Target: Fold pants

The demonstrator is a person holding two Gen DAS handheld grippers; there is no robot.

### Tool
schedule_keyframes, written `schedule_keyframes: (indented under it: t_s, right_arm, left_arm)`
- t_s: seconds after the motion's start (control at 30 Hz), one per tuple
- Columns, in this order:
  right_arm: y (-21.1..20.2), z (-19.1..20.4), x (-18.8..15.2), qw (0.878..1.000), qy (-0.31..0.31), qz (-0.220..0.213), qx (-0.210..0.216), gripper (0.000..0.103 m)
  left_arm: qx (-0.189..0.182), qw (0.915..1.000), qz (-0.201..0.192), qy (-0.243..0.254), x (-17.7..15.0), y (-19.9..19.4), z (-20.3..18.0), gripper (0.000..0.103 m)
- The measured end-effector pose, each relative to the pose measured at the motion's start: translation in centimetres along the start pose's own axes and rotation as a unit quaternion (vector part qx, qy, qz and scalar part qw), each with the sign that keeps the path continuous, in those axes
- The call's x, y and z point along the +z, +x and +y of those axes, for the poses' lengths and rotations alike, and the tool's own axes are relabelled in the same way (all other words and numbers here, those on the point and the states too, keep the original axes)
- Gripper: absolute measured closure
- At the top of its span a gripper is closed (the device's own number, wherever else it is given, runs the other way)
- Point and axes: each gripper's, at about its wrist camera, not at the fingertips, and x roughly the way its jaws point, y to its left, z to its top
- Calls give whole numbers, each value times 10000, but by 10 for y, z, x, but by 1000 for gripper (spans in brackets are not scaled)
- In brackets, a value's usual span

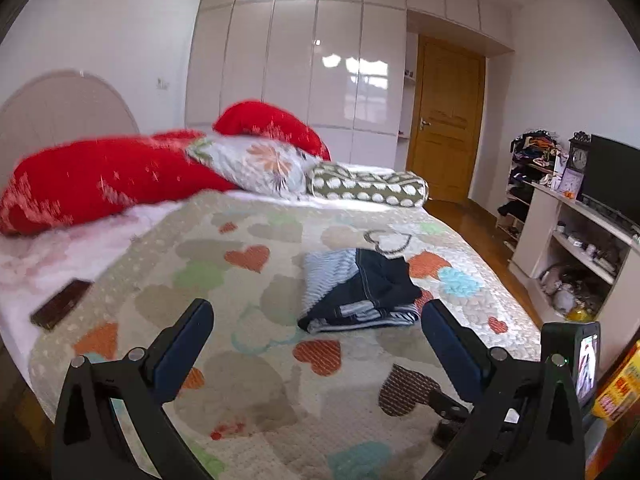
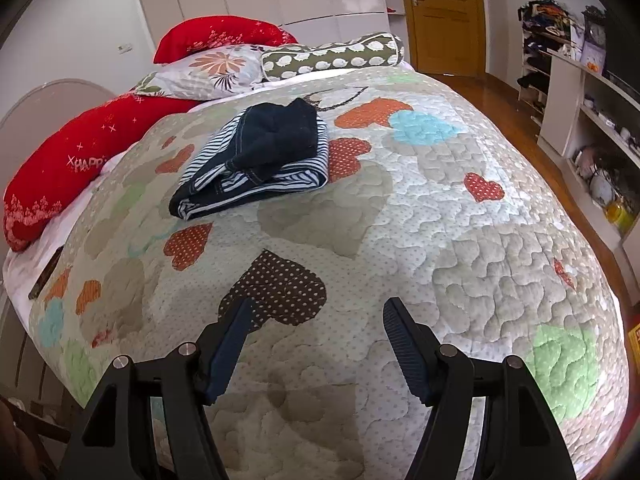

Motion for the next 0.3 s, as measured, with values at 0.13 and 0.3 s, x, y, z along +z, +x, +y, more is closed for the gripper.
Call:
schedule_keyframes:
  t_s: [0.13, 0.3]
  right_arm:
    - [2, 0, -1, 10000, -21, 38, 0, 30]
    - [4, 2, -1, 10000, -68, 43, -16, 30]
  left_arm:
    - [-23, 9994, 305, -157, -6, 11, 5, 0]
    - [189, 9976, 659, -46, -16, 26, 3, 0]
